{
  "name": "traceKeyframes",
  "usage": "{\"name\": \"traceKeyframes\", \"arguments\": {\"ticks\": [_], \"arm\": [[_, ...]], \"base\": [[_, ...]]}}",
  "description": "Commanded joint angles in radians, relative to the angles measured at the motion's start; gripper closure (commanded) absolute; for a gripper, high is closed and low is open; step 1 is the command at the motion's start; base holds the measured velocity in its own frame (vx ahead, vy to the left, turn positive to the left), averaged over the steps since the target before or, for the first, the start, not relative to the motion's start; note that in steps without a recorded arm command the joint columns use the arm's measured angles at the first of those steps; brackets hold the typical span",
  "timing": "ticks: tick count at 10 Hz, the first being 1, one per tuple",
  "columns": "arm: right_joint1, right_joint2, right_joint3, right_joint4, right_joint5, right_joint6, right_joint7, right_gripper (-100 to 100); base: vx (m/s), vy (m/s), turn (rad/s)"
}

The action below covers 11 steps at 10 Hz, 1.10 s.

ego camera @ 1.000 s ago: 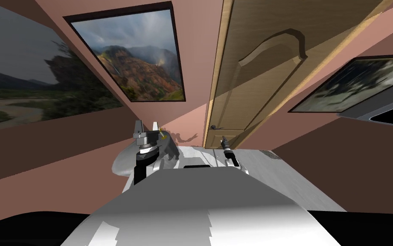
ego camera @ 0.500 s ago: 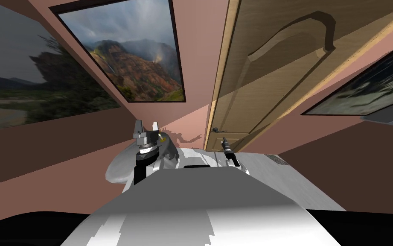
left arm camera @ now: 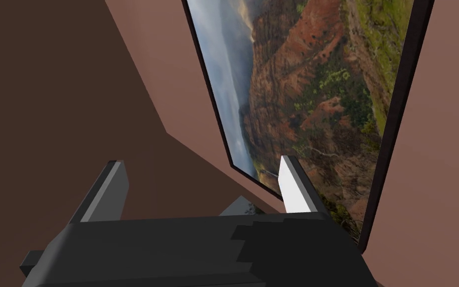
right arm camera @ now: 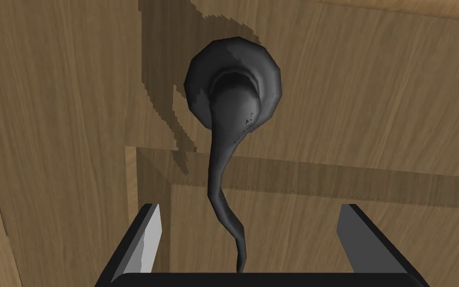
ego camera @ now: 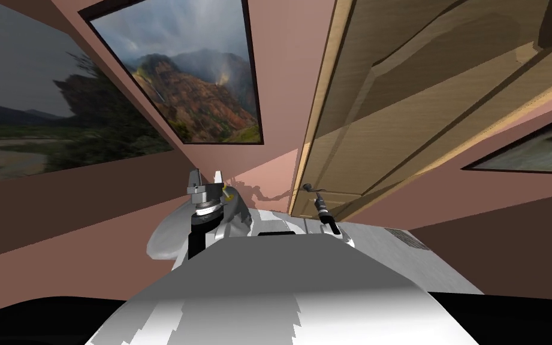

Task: Pull the door open

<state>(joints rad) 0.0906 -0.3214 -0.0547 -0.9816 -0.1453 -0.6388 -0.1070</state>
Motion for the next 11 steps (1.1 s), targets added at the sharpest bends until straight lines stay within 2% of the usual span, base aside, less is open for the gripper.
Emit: {"name": "traceKeyframes", "arguments": {"ticks": [1,3,4,5,10,11], "arm": [[-0.001,-0.007,-0.022,0.016,-0.009,-0.006,-0.003,-100],[-0.007,-0.019,-0.040,0.044,-0.018,-0.015,-0.010,-100],[-0.002,-0.013,-0.035,0.026,-0.015,-0.007,-0.006,-100],[-0.002,-0.013,-0.035,0.026,-0.015,-0.007,-0.006,100],[-0.002,-0.013,-0.035,0.026,-0.015,-0.007,-0.006,100],[0.011,-0.028,-0.025,0.031,-0.015,-0.020,-0.024,100]], "base": [[0.212,-0.030,0.189],[0.205,0.000,0.135],[0.078,-0.007,0.024],[-0.005,0.001,-0.019],[-0.016,0.000,0.001],[-0.098,-0.026,0.176]]}}
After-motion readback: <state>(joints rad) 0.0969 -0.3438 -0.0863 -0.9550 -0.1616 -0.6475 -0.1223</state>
